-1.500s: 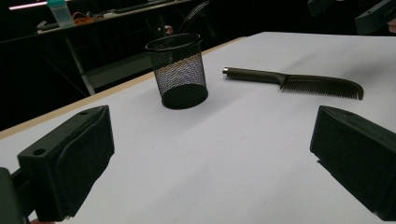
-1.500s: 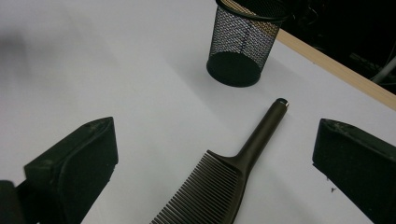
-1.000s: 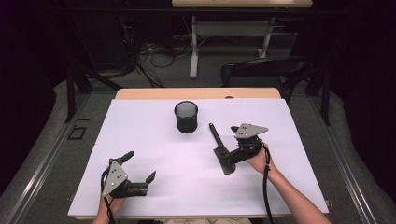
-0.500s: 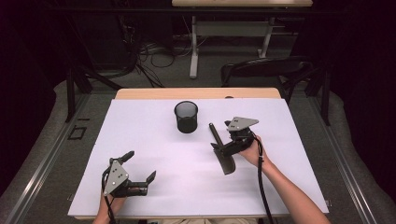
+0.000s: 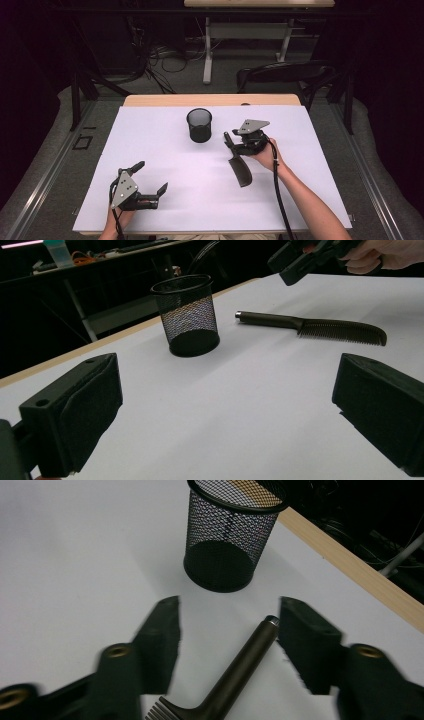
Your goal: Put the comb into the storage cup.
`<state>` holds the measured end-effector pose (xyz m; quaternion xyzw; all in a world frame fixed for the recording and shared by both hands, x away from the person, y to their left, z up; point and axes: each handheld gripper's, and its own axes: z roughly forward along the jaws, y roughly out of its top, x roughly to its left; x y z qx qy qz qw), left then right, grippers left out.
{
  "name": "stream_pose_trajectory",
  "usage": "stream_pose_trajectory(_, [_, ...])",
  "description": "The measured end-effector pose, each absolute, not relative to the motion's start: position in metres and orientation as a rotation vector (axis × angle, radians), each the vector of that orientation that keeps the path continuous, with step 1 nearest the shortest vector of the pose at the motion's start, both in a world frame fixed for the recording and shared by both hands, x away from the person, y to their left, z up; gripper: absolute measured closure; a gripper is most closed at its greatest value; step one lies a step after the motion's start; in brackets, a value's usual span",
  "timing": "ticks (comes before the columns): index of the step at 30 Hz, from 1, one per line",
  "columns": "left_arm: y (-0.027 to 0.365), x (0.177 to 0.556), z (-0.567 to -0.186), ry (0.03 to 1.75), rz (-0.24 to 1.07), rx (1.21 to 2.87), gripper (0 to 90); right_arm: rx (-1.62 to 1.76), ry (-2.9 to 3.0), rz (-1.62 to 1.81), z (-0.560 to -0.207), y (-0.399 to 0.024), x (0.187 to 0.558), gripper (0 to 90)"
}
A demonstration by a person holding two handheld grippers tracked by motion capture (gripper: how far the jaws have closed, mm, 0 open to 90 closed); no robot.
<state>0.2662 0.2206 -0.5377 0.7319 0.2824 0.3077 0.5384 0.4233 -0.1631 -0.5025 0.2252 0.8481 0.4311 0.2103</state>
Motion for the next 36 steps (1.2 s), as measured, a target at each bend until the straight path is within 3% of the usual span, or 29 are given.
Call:
stream_pose_trajectory(2, [0.221,0.266,-0.538,0.673,0.732,1.74,0.0,0.62,2.371,1.183,-0.503,-0.162,0.426,66.2])
stream_pose_trajectory(3, [0.221,0.267,-0.538,0.672,0.733,1.744,0.0,0.62,2.371,1.183,-0.503,-0.162,0.426,66.2])
stream_pose_trajectory(4, [0.22,0.267,-0.538,0.672,0.731,1.744,0.0,0.604,2.381,1.161,-0.505,-0.16,0.429,78.4])
stream_pose_trajectory(7, [0.22,0.267,-0.538,0.67,0.73,1.743,0.0,0.583,2.383,1.119,-0.51,-0.157,0.432,89.2])
stream_pose_trajectory(36, [0.22,0.267,-0.538,0.672,0.739,1.753,0.1,0.551,2.461,0.874,-0.54,-0.131,0.464,90.0])
